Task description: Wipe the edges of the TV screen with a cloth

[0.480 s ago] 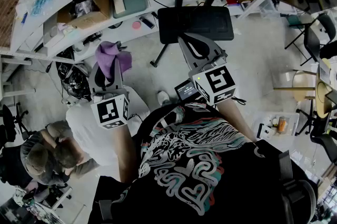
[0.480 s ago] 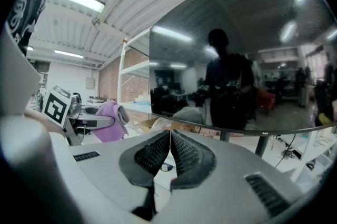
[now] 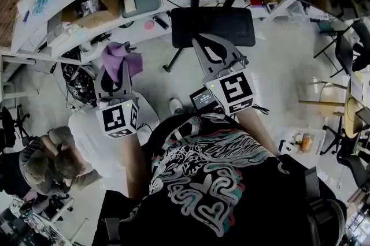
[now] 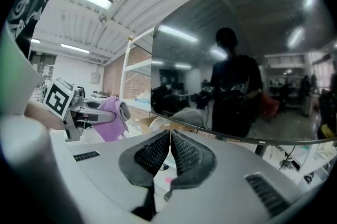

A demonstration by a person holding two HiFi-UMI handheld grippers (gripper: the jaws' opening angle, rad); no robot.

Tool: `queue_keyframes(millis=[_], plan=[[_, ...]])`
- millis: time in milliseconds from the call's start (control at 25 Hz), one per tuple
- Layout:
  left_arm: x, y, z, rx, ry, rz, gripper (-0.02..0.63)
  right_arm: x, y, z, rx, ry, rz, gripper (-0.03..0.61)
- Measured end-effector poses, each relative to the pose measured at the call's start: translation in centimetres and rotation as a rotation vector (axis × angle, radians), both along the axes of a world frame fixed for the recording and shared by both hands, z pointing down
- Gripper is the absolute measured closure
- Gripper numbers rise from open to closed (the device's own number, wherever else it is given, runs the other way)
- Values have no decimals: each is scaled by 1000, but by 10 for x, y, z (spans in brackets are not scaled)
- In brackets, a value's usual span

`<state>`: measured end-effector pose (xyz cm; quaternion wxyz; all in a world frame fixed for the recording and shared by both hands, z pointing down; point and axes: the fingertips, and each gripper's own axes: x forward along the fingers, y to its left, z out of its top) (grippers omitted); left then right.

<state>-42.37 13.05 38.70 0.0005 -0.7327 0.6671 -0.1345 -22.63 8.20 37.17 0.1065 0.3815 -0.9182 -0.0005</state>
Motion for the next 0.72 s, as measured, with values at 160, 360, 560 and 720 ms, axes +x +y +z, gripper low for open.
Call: queue_keyframes(millis=[160, 360, 560, 720], plan=[[8, -7, 3, -9, 9, -26, 472, 8, -4, 8, -21, -6, -44, 545], [-7, -19, 5, -23, 12, -72, 472, 6, -11, 21, -60, -13, -68, 545], [-35, -38, 5, -13, 17, -104, 472, -18, -22, 27, -77, -10, -92, 545], [-71, -65, 8, -5, 22, -104, 472, -52, -45, 28, -74, 7, -91, 545]])
